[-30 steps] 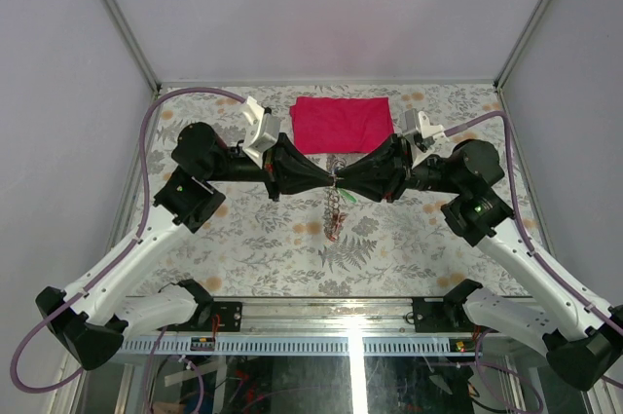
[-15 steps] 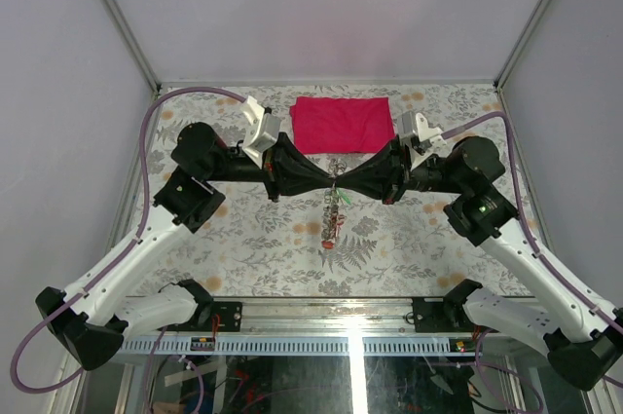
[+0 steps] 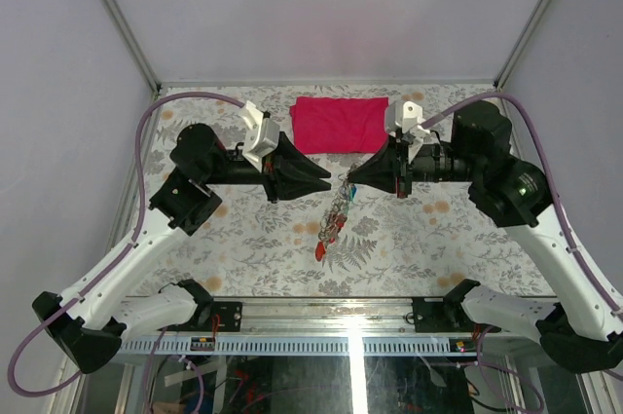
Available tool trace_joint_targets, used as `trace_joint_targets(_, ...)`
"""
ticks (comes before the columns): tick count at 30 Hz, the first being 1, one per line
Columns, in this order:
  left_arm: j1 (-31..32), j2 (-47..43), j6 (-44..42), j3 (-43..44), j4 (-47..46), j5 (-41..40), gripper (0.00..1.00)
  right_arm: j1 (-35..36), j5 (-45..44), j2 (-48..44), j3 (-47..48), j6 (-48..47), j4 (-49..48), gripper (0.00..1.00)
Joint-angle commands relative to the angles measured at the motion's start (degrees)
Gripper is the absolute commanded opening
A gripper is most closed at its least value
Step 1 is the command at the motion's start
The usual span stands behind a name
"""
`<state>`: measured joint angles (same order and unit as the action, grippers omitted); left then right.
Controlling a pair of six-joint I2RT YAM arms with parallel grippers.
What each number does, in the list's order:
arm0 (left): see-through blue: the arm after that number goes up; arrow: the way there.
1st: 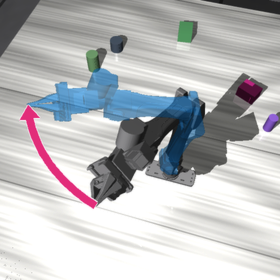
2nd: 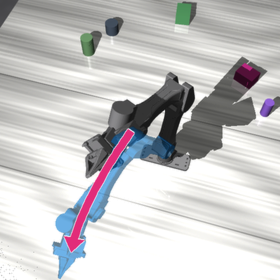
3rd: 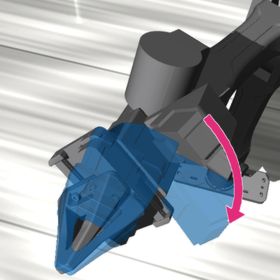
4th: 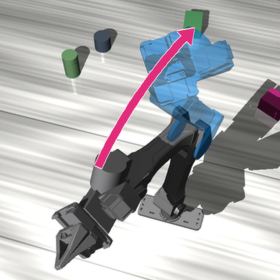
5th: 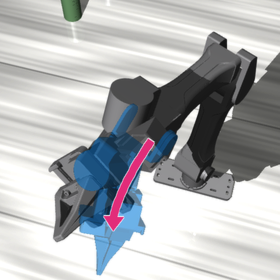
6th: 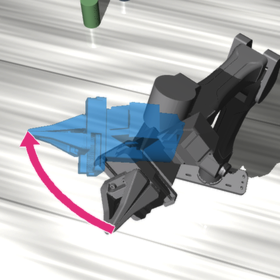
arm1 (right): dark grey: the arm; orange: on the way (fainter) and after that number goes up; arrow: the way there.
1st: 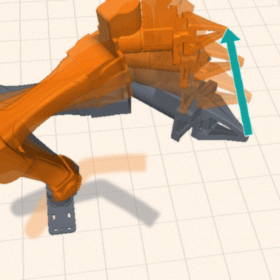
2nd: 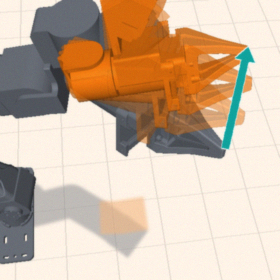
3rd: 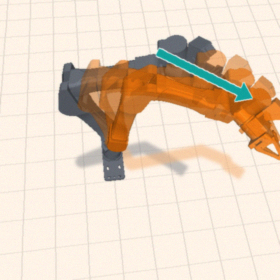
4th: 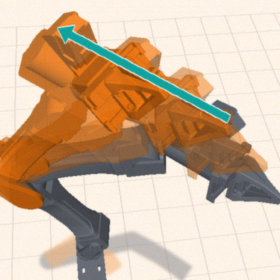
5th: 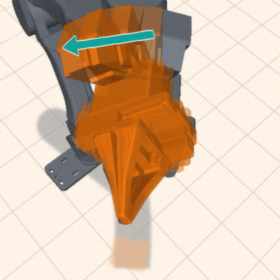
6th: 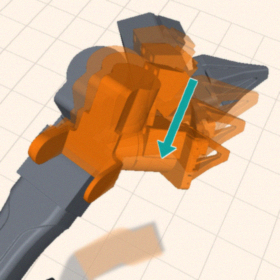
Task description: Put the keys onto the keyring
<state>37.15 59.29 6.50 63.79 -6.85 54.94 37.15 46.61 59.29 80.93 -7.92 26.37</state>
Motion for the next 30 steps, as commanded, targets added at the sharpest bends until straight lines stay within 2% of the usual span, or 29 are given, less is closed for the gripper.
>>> trace_joint_targets(1, 0.2, -0.4, -3.4, 1.7, 3.1, -3.2, 0.25, 0.5, -4.2, 3.5, 10.6, -9.3, 17.7, 0.0)
trace_joint_targets(8, 0.3, 1.3, -2.8, 2.4, 1.9, -2.8, 0.26, 1.2, -8.7, 8.8, 20.1, -13.0, 32.4, 0.0)
trace_joint_targets(16, 0.5, 3.6, -1.6, 2.0, 0.2, -0.8, 0.28, 5.3, -18.1, 15.8, 28.5, -12.0, 42.1, 0.0)
trace_joint_targets(23, 2.0, 5.6, -2.5, 2.4, 0.5, 0.3, 0.28, 9.3, -24.5, 19.1, 33.2, -11.7, 44.3, 0.0)
trace_joint_targets(30, 4.0, 7.6, -5.8, 3.9, 4.7, -0.4, 0.29, 10.2, -25.0, 20.0, 34.3, -11.8, 44.0, 0.0)
